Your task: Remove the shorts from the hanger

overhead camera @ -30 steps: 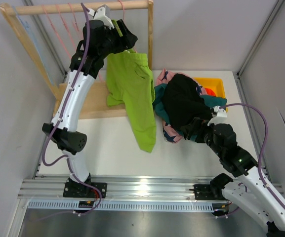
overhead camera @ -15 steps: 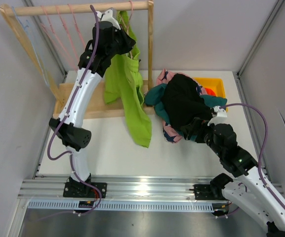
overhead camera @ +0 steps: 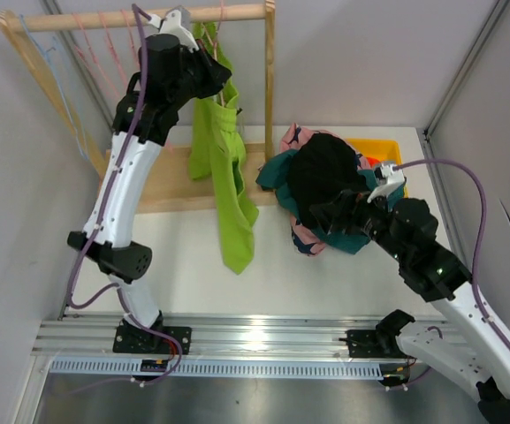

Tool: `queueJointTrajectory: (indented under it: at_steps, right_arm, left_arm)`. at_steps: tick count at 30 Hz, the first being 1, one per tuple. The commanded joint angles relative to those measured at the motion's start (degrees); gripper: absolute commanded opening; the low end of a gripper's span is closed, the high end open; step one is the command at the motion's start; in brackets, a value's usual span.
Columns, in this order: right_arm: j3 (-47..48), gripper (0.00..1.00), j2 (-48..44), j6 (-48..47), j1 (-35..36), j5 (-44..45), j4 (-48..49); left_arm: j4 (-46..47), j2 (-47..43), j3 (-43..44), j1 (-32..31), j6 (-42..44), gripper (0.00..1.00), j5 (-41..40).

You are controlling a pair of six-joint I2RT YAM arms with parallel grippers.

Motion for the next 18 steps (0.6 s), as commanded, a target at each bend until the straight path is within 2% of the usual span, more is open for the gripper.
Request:
queueJointTrajectory:
  at_steps: [1, 4, 6, 7, 8, 10, 11, 12, 14, 15, 16, 18]
  right_arm:
    - [12.20, 0.99, 4.80, -5.23, 3.67, -5.63, 7.52]
    - [18.02, 1.00, 11.74, -8.48, 9.90, -5.20, 9.01]
    - [25.05, 0.99, 18.40, -13.72, 13.25, 1.53, 6.49]
    - [27.85, 0.99, 21.14, -14.80, 15.27, 7.06, 4.38]
    - [34.84, 0.99, 24.13, -15.25, 15.03, 18.95, 1.40]
    - [42.70, 0.99, 34.49, -12.63, 13.02, 31.14, -11.33]
    - [49.00, 0.99, 37.57, -9.83, 8.13, 38.16, -20.60]
    - [52.02, 0.99, 42.82, -6.24, 4.43, 38.40, -25.22]
    - [53.63, 0.99, 45.50, -1.20, -5.56, 30.44, -29.20]
    - [52.07, 0.99, 45.77, -0.15, -7.71, 26.84, -28.61]
    - [49.88, 0.99, 43.34, 0.04, -8.69, 20.01, -26.69]
    - [40.17, 0.99, 38.33, -0.92, -5.38, 15.31, -15.55]
  left_arm:
    - [4.01, -7.80, 2.15, -0.37, 0.01, 0.00, 1.13]
    - [4.63, -10.26, -0.84, -0.37, -0.08, 0.00, 1.57]
    - [4.11, -10.71, -1.02, -0.37, 0.01, 0.00, 2.10]
    - [3.67, -10.79, -0.94, -0.46, 0.09, 0.00, 2.19]
    - [3.31, -10.97, -0.85, -0.37, 0.27, 0.00, 2.28]
    - [2.26, -11.76, -1.20, -0.37, 0.62, 0.00, 2.54]
    - [2.08, -12.11, -1.81, -0.37, 0.80, 0.00, 2.63]
    - [1.91, -12.90, -2.16, -0.37, 1.06, 0.00, 2.72]
    - [1.47, -13.86, -4.18, -0.46, 1.50, 0.00, 2.80]
    - [1.38, -15.00, -4.71, -0.37, 1.76, 0.00, 2.89]
    - [1.46, -15.62, -5.32, -0.37, 2.03, 0.00, 2.98]
    - [1.55, -16.68, -7.35, -0.37, 2.47, 0.00, 2.89]
